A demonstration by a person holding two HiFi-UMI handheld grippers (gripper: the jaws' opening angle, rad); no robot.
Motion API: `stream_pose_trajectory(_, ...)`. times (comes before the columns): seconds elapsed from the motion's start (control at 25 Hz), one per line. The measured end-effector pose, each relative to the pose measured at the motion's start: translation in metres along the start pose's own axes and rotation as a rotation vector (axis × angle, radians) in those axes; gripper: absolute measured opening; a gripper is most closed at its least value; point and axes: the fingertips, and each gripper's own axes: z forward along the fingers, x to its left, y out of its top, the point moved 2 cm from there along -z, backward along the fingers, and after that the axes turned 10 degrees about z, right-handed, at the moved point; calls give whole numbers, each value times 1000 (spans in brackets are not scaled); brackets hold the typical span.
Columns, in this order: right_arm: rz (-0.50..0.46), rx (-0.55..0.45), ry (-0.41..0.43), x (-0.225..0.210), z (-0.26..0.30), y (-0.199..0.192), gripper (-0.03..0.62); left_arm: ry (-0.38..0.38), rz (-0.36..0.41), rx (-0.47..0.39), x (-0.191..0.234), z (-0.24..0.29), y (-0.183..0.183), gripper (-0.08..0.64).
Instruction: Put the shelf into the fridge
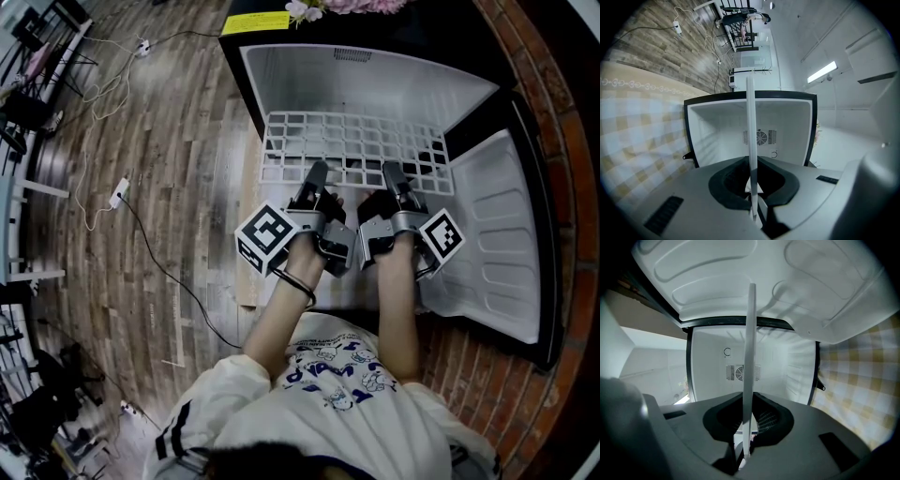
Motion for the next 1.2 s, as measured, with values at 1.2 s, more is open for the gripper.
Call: stream_pose_trajectory(1.2, -3, 20, -4, 1, 0, -4, 49, 6, 4, -25, 0, -4, 2, 38)
